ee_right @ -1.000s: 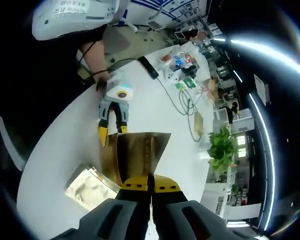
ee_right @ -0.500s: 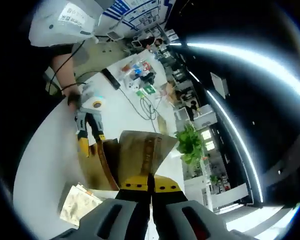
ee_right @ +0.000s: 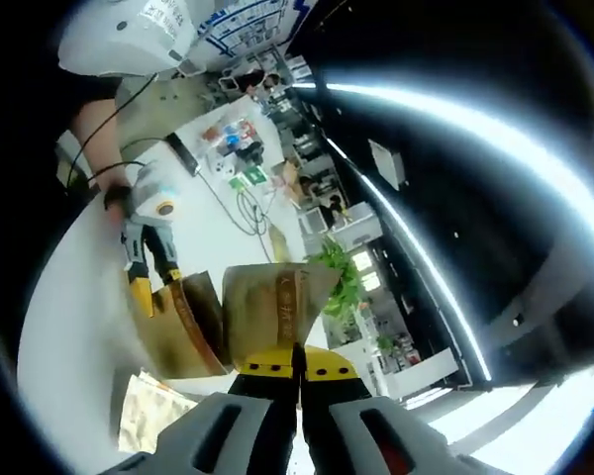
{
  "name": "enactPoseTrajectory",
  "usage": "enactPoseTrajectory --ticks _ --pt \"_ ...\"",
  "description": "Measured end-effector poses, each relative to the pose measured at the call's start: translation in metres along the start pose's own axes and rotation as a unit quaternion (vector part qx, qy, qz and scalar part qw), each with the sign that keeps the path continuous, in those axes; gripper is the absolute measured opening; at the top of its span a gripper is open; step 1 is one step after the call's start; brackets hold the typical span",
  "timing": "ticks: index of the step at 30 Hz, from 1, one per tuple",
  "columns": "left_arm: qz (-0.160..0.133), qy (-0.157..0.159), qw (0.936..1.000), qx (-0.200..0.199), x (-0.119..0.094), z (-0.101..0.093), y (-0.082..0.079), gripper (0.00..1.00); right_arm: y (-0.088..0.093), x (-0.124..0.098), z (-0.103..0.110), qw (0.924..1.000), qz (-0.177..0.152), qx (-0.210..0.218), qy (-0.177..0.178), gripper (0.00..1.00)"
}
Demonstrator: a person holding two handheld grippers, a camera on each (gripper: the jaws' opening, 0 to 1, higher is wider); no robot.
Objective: Extract single mask from mask box in order stack masks on table
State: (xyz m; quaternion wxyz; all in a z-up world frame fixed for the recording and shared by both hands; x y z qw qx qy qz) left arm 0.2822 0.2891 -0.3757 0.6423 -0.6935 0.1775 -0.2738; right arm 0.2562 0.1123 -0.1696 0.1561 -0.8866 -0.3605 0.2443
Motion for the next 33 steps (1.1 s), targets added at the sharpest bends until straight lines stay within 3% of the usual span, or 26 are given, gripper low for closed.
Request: enactPoseTrajectory --ticks 5,12,15,21,28,33 --pt "0.000 -0.002 1.0000 -0.002 0.000 0.000 0.000 0.22 -0.004 -0.004 0.006 0.9999 -0.001 -0.001 0.017 0.00" --pt "0.003 -0.002 1.0000 0.005 0.001 0.000 0.001 0.22 -0.005 -0.015 0.003 0.9977 -0.007 0.010 0.066 0.00" --pt "0.003 -0.002 1.0000 0.003 0.001 0.000 0.001 0.22 0.002 -0.021 -0.002 0.9934 0.009 0.040 0.107 0.00" --pt "0.005 -0.001 1.0000 0.008 0.002 -0.001 0.002 0.22 0.010 -0.018 0.000 0.9901 0.034 0.054 0.125 0.00" --pt "0.005 -0.001 1.0000 0.007 0.002 0.000 0.002 0.22 0.015 -0.024 -0.006 0.9789 0.038 0.069 0.189 0.00" --pt "0.005 -0.002 1.0000 0.006 0.001 0.001 0.002 0.22 0.026 -0.028 -0.005 0.9743 0.054 0.086 0.201 0.00"
Point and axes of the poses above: the point that each gripper's makers call its tool centre point, and the gripper's own axes: x roughly forward along the fingers, z roughly to its left, y roughly out of its underside, the point moved 6 cm from there along -x, roughly backward along the fingers, and after that the axes turned 15 degrees about -y, right-handed, at the moved point
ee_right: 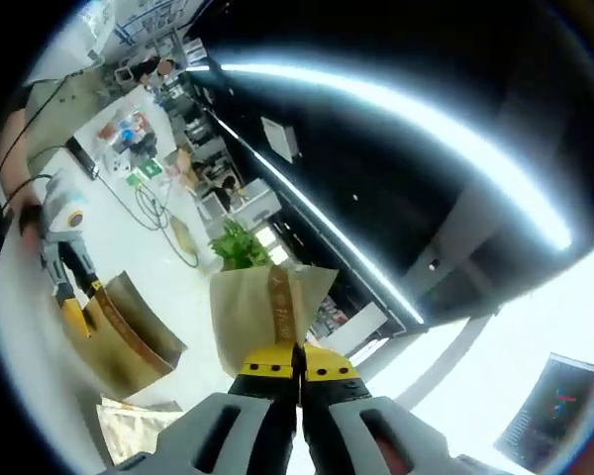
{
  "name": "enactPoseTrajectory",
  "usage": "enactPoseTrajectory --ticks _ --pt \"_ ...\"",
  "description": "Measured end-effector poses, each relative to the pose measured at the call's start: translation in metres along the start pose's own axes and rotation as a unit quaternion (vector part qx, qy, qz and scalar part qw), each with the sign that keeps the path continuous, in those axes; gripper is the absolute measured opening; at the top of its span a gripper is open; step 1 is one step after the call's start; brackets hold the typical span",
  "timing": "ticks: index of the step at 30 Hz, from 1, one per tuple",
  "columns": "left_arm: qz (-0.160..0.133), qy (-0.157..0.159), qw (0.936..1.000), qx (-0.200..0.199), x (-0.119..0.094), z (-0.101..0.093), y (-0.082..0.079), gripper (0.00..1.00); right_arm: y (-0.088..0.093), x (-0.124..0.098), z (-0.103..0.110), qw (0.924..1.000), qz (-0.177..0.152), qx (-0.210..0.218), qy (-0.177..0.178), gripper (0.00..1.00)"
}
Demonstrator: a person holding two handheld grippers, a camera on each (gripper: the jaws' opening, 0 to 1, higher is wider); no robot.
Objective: Extract single mask from mask box in order stack masks on table
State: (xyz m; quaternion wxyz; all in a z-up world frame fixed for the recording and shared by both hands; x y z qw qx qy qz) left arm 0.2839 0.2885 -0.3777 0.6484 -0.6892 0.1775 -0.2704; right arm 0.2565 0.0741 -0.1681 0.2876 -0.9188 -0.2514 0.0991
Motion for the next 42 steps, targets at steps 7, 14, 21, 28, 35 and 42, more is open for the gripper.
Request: enactPoseTrajectory --ticks 7,14,21,28,35,42 --pt "0.000 0.000 1.0000 0.000 0.000 0.001 0.000 0.22 0.021 -0.008 -0.006 0.9980 0.046 0.022 0.037 0.00" --pt "0.000 -0.001 1.0000 0.000 0.000 0.001 0.001 0.22 0.036 -0.004 -0.001 0.9932 0.104 -0.010 0.051 0.00" --pt "0.001 -0.002 1.0000 0.001 0.000 0.002 0.001 0.22 0.042 0.002 0.007 0.9907 0.125 -0.035 0.040 0.00" --pt "0.001 -0.004 1.0000 0.002 -0.001 0.002 0.000 0.22 0.055 0.008 0.018 0.9765 0.184 -0.105 0.038 0.00" --pt "0.003 -0.003 1.0000 0.005 0.000 0.000 0.001 0.22 0.066 0.015 0.031 0.9753 0.194 -0.102 0.027 0.00" --pt "0.004 -0.002 0.9999 0.009 0.000 -0.001 0.002 0.22 0.076 0.023 0.040 0.9755 0.200 -0.091 0.014 0.00"
Point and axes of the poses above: the point that each gripper's makers call its tool centre point, and the gripper's own axes: x roughly forward along the fingers, z roughly to its left, y roughly out of its underside, the point moved 6 cm from there along -x, roughly backward along the fingers, and after that the axes turned 15 degrees about -y, right-handed, at the moved point
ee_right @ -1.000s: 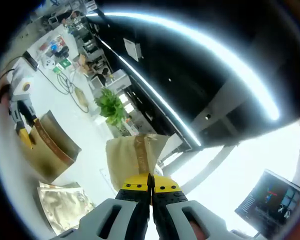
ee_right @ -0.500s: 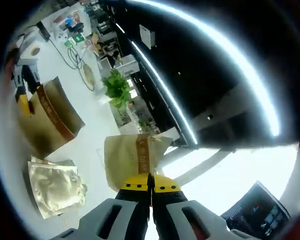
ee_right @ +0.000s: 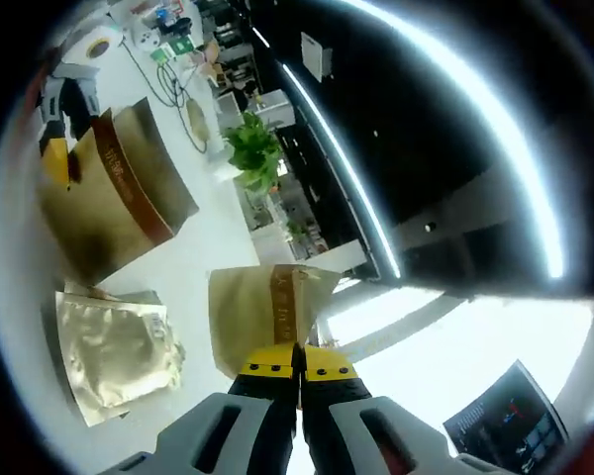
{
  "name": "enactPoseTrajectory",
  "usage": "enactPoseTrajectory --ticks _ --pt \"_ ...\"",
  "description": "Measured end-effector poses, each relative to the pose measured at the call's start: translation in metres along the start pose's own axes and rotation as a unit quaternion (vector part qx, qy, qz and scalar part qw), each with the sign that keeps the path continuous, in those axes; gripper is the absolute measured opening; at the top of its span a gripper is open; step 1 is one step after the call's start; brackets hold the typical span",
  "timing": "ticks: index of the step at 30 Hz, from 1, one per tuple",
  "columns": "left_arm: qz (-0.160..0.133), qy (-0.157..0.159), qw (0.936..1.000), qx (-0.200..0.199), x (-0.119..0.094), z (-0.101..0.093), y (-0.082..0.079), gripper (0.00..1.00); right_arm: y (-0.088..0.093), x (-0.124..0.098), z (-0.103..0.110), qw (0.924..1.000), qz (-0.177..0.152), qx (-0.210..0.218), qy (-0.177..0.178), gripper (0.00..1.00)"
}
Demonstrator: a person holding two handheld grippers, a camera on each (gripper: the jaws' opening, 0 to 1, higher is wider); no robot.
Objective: Extract single mask from mask box in order stack masks on table
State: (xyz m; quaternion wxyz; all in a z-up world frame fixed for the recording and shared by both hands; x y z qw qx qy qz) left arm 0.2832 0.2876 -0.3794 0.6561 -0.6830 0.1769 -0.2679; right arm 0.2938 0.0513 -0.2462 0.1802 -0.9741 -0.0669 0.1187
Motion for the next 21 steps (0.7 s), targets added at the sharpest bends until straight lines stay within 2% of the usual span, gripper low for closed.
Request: enactPoseTrajectory --ticks 5,14,21 --pt "0.001 -0.002 1.0000 0.001 0.000 0.001 0.000 0.22 0.003 0.008 0.012 0.9999 0.008 0.001 -0.015 0.00" --pt "0.000 -0.003 1.0000 -0.001 0.000 0.001 0.001 0.22 0.013 0.021 0.043 0.9967 0.034 -0.032 -0.066 0.00" --pt "0.001 -0.002 1.0000 -0.001 0.000 0.002 0.001 0.22 0.012 0.020 0.071 0.9923 0.038 -0.052 -0.105 0.00"
Point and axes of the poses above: the point that each gripper's makers call its tool centre point, and the gripper's own axes: x roughly forward along the fingers, z roughly to its left, y roughly out of its underside, the point moved 6 cm from there along -x, roughly backward along the fingers, and after that the axes turned 15 degrees about -y, right-handed, at the moved point
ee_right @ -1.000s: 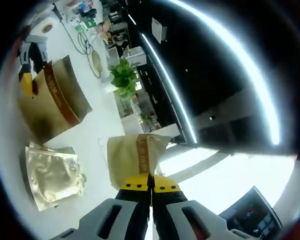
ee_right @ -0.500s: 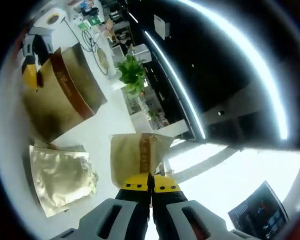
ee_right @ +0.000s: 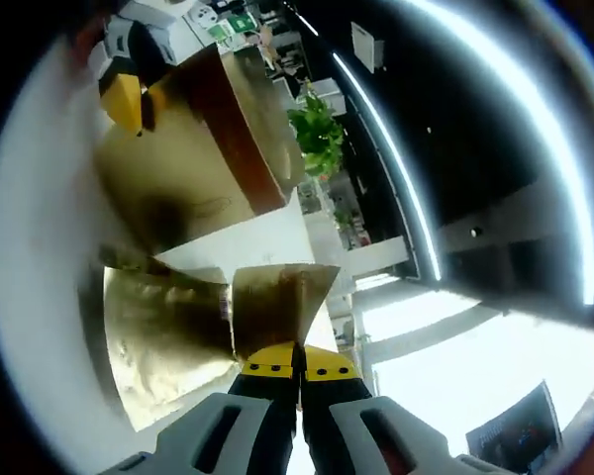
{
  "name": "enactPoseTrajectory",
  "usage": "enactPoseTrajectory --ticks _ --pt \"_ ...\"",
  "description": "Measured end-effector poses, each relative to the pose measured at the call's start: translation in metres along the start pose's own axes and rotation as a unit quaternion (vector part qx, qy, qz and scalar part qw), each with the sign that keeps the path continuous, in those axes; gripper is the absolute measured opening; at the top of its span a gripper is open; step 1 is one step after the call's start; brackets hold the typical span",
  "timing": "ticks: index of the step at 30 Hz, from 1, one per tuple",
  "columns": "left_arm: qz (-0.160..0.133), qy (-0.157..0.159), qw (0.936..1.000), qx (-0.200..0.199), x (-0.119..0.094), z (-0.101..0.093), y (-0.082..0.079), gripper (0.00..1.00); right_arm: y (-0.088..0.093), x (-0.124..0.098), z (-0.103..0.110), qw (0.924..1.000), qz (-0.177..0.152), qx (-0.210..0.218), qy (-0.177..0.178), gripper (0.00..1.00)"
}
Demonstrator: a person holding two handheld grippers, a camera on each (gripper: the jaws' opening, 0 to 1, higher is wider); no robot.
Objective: Extract single mask from mask box in order stack masks on table
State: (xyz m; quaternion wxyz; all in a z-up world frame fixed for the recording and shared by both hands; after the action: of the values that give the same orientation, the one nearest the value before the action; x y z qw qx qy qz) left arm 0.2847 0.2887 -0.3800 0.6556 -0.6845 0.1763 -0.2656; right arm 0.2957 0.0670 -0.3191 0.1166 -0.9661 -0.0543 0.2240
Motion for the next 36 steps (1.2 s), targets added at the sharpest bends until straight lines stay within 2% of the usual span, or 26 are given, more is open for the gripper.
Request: enactPoseTrajectory --ticks 11,20,27,36 --pt "0.000 0.001 1.0000 -0.002 0.000 0.000 0.000 0.22 -0.002 -0.001 0.038 0.9987 -0.004 -0.003 -0.051 0.00" --pt "0.000 0.000 1.0000 -0.001 -0.001 0.001 0.000 0.22 0.002 -0.002 0.041 0.9976 -0.004 0.000 -0.069 0.00" --pt "0.000 0.000 1.0000 0.000 -0.001 0.001 0.000 0.22 0.003 0.003 0.056 0.9948 -0.001 0.000 -0.102 0.00" --pt "0.000 0.001 1.0000 0.000 -0.001 0.000 0.000 0.22 0.006 0.005 0.063 0.9923 -0.005 0.011 -0.123 0.00"
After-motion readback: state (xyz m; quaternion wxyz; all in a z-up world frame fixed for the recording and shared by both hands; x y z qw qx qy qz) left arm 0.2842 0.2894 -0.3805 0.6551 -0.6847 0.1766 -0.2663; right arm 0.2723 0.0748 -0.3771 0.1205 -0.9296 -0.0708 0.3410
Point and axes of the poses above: the point that each gripper's makers call its tool centre point, and the gripper's own axes: x roughly forward along the fingers, z roughly to its left, y roughly out of its underside, the point moved 6 cm from there along -x, roughly backward along the fingers, and after that the axes turned 15 degrees about -y, right-handed, at the moved point
